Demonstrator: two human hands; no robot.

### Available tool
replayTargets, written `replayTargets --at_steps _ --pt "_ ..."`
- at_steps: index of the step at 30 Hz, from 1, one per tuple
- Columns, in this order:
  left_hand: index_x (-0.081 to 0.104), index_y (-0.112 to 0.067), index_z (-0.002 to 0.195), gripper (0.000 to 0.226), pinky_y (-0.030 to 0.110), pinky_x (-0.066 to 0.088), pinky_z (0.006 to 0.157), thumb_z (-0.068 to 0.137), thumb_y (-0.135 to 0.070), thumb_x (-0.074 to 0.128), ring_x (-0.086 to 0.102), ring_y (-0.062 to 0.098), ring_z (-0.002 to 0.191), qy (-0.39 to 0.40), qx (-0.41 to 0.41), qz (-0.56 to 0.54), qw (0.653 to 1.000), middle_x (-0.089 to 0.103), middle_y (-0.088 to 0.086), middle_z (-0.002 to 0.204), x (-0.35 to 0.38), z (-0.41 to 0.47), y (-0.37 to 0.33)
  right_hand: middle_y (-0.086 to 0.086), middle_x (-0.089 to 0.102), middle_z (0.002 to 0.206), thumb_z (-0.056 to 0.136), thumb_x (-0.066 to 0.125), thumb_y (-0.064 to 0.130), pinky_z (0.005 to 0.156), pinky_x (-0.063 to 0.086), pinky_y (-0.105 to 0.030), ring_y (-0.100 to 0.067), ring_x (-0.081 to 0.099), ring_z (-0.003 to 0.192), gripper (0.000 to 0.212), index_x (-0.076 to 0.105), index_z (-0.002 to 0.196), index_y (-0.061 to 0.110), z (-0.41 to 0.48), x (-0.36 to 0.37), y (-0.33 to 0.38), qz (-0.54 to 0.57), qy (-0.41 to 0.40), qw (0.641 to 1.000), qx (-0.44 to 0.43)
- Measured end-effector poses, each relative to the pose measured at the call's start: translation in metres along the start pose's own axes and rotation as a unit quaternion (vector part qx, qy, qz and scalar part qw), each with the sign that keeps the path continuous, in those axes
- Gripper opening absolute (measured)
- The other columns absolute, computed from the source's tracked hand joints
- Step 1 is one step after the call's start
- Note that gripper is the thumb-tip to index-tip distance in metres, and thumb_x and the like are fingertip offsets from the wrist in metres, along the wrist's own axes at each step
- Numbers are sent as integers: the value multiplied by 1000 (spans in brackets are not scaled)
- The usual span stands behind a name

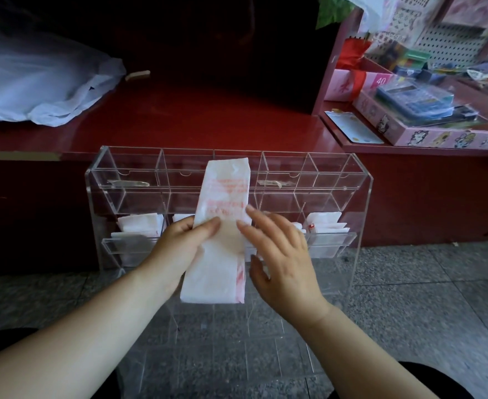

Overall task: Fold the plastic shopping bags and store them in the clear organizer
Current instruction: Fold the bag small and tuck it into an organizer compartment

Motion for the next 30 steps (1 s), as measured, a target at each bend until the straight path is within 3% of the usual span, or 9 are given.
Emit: replayTargets --at_steps 4,11,15,17,19,21,23,26,30 --pt "65 -11 83 11 23 55 50 86 -15 56 66 15 54 17 -34 -9 999 70 2 63 3 -1 8 -1 66 113 77 57 20 92 32 -31 -22 45 109 35 50 111 21 -2 -2 11 11 -34 999 -29" --pt "65 -13 87 15 30 50 72 89 -8 51 63 22 74 28 -38 9 999 69 8 80 6 1 14 1 70 101 72 58 28 89 28 -23 -19 46 106 26 61 97 21 -2 -2 -1 80 -27 996 20" --pt "65 -7 91 26 21 52 57 90 -1 40 65 16 66 90 -35 -57 994 71 5 73 12 0 9 7 71 79 71 58 27 74 28 -22 -12 48 88 19 71 80 17 -2 1 1 91 -20 995 36" --pt "60 6 99 25 18 52 56 87 1 38 64 23 77 112 -37 -97 988 70 11 83 15 2 9 17 63 66 73 55 26 65 26 -23 -8 43 74 12 67 74 26 0 -4 0 86 -47 993 71" --pt "53 13 108 31 26 56 65 83 -2 42 63 30 88 101 -33 -110 988 66 19 99 16 4 10 27 48 58 75 52 29 63 33 -27 -3 34 67 6 58 73 29 0 -9 -4 116 -67 983 129" --pt "58 7 97 23 27 58 60 88 -3 39 67 21 76 91 -28 -134 986 66 16 91 17 4 9 22 46 61 73 49 38 63 44 -44 -4 33 68 17 59 69 24 -4 -7 -15 179 -66 958 216" --pt "61 -4 90 24 25 56 57 92 -14 39 68 15 68 100 -18 -148 984 68 10 81 19 2 8 8 55 69 68 47 50 76 43 -54 -16 50 80 24 58 59 31 -10 4 -27 253 -27 919 303" --pt "64 -8 93 26 22 55 61 81 -32 59 69 14 75 131 19 -104 986 72 6 83 25 -3 6 -3 58 72 61 46 57 84 44 -52 -28 54 87 26 58 55 35 -17 15 -42 276 7 886 372" --pt "67 -13 84 14 18 54 66 71 -11 71 67 14 77 70 76 -16 995 73 1 77 18 -3 7 -1 57 64 57 45 58 77 44 -44 -21 50 74 36 53 56 23 -17 18 -40 271 45 883 381"
Point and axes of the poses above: each hand's wrist, its own z-axis towards the middle knuckle, its own x-axis out of the palm, y = z × x, the point moved 8 cm from there along z, towards the middle knuckle
